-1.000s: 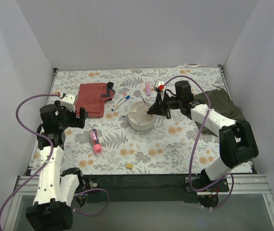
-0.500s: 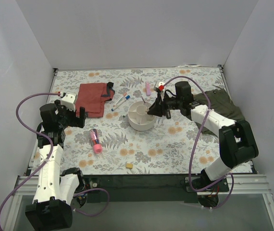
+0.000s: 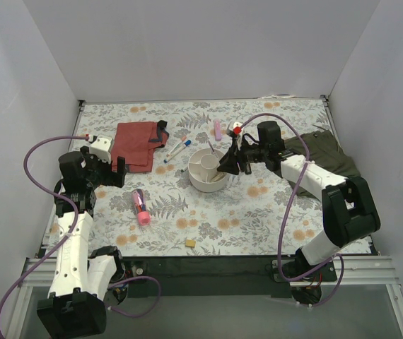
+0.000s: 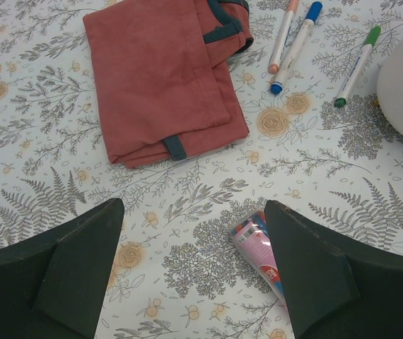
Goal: Sort the stationery into containers
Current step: Place the stationery in the storage box, then pick up the stationery from the corner of the board.
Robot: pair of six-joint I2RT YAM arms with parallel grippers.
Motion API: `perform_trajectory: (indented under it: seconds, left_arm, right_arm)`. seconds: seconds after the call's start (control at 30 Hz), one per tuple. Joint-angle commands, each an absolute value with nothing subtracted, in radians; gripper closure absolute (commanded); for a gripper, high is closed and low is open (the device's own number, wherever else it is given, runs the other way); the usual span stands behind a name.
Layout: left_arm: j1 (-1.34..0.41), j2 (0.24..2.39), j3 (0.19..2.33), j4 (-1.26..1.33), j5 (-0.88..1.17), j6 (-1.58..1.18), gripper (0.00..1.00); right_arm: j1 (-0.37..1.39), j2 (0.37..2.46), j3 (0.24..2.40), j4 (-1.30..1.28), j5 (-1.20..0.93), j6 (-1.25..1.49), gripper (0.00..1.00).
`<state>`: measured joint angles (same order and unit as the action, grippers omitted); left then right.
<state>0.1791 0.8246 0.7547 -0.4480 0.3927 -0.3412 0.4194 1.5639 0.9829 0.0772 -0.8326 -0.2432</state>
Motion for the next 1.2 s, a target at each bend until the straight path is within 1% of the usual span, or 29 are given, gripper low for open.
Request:
perform_trajectory:
  seconds: [0.0,0.07,0.1,0.13,0.23,0.3,0.43,0.53,0.57,0.6,0.7,0.73,0.8,0.87,0.93,1.0,1.1,1.17]
  left_arm:
    - [0.178,0.801,0.769,-0.443,0.407,-0.345,0.18]
    - [0.176,0.796,0.770,-0.440,0.399,-0.345,0.18]
    - [0.178,0.793,0.766,-0.430,0.391,-0.345,0.18]
    - [0.178,0.784,0.761,-0.422,0.382,-0.348,0.18]
    - [0.178,0.779,0.733,-0.408,0.354,-0.360,0.18]
    - [0.178,0.782,0.732,-0.408,0.341,-0.368,0.18]
    - [0.178,0.775,0.724,-0.384,0.305,-0.370,0.18]
    - [0.164,0.775,0.735,-0.376,0.226,-0.376,0.16]
    - [0.157,0.779,0.736,-0.376,0.200,-0.382,0.14]
    - [0.155,0.778,0.735,-0.371,0.158,-0.383,0.13]
    - [0.155,0.775,0.707,-0.365,0.127,-0.397,0.11]
    - [0.156,0.778,0.707,-0.371,0.129,-0.408,0.10]
    - [0.155,0.785,0.725,-0.426,0.190,-0.438,0.10]
    - [0.152,0.782,0.745,-0.451,0.250,-0.486,0.11]
    - [0.146,0.798,0.768,-0.494,0.226,-0.589,0.11]
    - [0.146,0.804,0.770,-0.524,0.222,-0.618,0.11]
    - [0.184,0.784,0.779,-0.520,0.200,-0.658,0.12]
    - [0.186,0.790,0.791,-0.515,0.140,-0.686,0.12]
  right_arm:
    - [0.422,1.506,1.018,0.014,-0.838,-0.317,0.53]
    - [0.442,1.458,1.055,-0.066,-0.841,-0.392,0.53]
    - [0.454,1.442,1.071,-0.162,-0.832,-0.499,0.53]
    - [0.469,1.428,1.086,-0.210,-0.821,-0.549,0.53]
    - [0.572,1.394,1.132,-0.386,-0.751,-0.722,0.53]
    - [0.629,1.365,1.123,-0.439,-0.724,-0.747,0.53]
    - [0.805,1.338,1.045,-0.456,-0.680,-0.646,0.53]
    - [0.877,1.390,1.003,-0.437,-0.635,-0.537,0.54]
    - [0.885,1.416,0.997,-0.390,-0.621,-0.441,0.54]
    - [0.890,1.423,0.973,-0.359,-0.605,-0.396,0.54]
    - [0.888,1.466,0.976,-0.319,-0.519,-0.273,0.53]
    - [0.888,1.479,0.986,-0.321,-0.455,-0.246,0.53]
    - [0.888,1.515,1.023,-0.330,-0.420,-0.169,0.52]
    - [0.899,1.537,1.068,-0.333,-0.460,-0.170,0.53]
    - [0.936,1.545,1.097,-0.334,-0.446,-0.186,0.53]
    - [0.953,1.545,1.095,-0.310,-0.445,-0.180,0.54]
    - [1.003,1.520,1.066,-0.276,-0.356,-0.094,0.55]
    - [1.060,1.513,1.043,-0.262,-0.252,-0.028,0.55]
